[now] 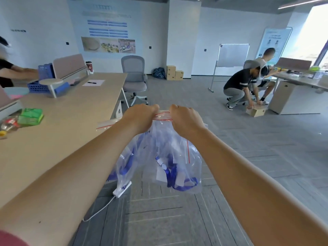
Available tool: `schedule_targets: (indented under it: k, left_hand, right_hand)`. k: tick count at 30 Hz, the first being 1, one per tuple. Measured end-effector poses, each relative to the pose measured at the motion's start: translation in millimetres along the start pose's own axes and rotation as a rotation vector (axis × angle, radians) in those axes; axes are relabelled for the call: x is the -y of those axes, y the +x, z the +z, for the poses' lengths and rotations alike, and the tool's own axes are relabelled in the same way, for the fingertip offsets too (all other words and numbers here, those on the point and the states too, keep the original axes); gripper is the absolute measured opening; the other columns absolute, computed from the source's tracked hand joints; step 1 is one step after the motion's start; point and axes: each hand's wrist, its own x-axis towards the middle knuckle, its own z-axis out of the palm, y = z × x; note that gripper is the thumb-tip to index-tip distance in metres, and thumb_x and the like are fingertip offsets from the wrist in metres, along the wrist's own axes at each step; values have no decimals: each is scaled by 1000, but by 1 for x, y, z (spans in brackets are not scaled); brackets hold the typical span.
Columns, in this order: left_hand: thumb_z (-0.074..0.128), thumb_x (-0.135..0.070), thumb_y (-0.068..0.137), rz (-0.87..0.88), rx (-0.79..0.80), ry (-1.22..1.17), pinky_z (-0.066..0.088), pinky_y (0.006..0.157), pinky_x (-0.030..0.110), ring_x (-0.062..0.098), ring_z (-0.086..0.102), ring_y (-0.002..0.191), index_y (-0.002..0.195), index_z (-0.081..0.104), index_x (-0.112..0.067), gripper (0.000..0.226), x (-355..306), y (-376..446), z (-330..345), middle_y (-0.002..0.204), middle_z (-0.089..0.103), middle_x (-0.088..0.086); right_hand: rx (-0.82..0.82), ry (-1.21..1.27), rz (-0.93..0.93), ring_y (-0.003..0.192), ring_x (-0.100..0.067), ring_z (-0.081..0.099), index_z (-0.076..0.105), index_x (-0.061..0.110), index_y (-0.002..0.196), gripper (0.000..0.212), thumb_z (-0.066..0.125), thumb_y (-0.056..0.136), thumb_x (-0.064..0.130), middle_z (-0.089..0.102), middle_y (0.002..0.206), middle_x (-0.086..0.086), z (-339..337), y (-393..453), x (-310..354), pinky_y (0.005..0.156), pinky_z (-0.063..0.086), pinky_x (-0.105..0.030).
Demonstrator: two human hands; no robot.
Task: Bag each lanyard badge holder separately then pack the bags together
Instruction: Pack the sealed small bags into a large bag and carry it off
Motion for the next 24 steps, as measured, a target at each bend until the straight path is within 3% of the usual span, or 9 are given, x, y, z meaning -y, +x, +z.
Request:
schedule_targets:
  k: [11, 18, 24]
  left_hand:
    - [44, -2, 87, -160, 28, 59, 36, 66, 34, 38, 58, 93, 106, 45, -10, 21, 56, 195, 85, 102, 63, 20]
    - [44, -4, 87, -280, 24, 92, 44, 72, 36, 38, 59, 97, 113, 47, -9, 26, 106, 321, 113, 107, 63, 20]
    - [45, -1, 84, -306, 40, 64, 36, 67, 33, 38, 58, 97, 112, 48, -8, 28, 158, 415, 155, 105, 62, 21]
  right_hand:
    - [1, 61, -155, 96, -38, 59, 48, 1, 107, 21, 40, 88, -3, 63, 106, -18, 96, 206, -87, 66, 36, -34]
    - [-3, 94, -255, 97, -39, 59, 49, 1, 106, 23, 39, 86, -6, 63, 106, -19, 134, 353, -128, 67, 39, -36]
    - [18, 101, -290, 95, -38, 60, 49, 2, 106, 24, 40, 85, -5, 64, 104, -18, 182, 464, -148, 67, 37, -34]
